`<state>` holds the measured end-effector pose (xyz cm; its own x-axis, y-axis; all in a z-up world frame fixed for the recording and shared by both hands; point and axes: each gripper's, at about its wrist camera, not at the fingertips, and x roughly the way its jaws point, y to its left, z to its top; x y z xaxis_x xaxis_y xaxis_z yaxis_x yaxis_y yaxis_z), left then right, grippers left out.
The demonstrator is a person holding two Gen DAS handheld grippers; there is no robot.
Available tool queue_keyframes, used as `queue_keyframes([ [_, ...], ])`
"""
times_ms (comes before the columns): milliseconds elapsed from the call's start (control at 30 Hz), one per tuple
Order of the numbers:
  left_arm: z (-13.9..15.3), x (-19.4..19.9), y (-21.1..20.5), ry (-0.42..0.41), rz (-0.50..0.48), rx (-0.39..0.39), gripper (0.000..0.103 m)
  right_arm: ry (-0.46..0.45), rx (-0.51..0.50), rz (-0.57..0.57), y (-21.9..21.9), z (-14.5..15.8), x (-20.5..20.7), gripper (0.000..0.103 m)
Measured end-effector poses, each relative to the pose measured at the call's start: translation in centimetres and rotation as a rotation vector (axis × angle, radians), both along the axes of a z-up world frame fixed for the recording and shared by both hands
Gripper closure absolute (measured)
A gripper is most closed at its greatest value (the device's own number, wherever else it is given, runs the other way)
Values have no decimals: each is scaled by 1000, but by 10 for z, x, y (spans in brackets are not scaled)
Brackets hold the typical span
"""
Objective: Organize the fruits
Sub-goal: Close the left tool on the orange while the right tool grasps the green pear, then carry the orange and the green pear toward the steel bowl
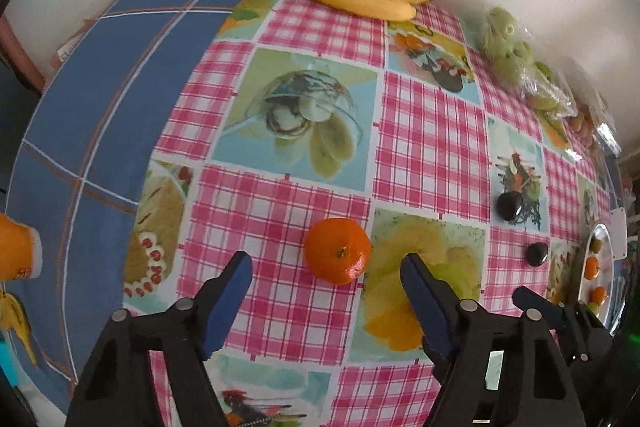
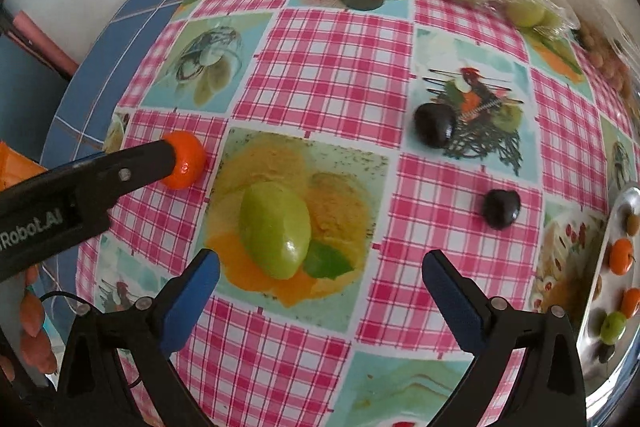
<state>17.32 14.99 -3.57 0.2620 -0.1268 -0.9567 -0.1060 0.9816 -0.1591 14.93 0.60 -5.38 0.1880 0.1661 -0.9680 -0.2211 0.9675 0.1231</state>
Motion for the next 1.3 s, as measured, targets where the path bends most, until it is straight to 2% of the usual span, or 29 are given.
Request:
queue_keyframes([
  [133,-10,3,-3,17,-1,0,36,3,-14,35,11,-7,3,9],
  [167,-12,3,-4,18,-2,0,42,3,-11,44,13,-7,4,9],
  [200,-13,3,-4,19,-2,0,45,0,-9,53,16,-8,4,14],
  [233,-15,3,-5,20,-3,0,51,0,-7,61,17,-9,3,27],
  [267,-16,3,-5,23,-4,-2,53,5,-2,67,19,-10,3,32],
  [367,-18,3,-4,23,-5,-15,59,16,30,66,23,-15,2,39],
  [533,-18,2,-6,14,-12,-14,61,6,77,63,25,-15,1,61],
  [767,-14,-8,-7,9,-1,1,62,22,141,25,8,-7,-4,62],
  [967,-3,-20,-18,-13,11,-13,62,-3,183,-2,-15,12,-16,62],
  [1300,14,-47,-73,-23,-9,-21,62,-79,211,-76,-78,54,-50,62],
])
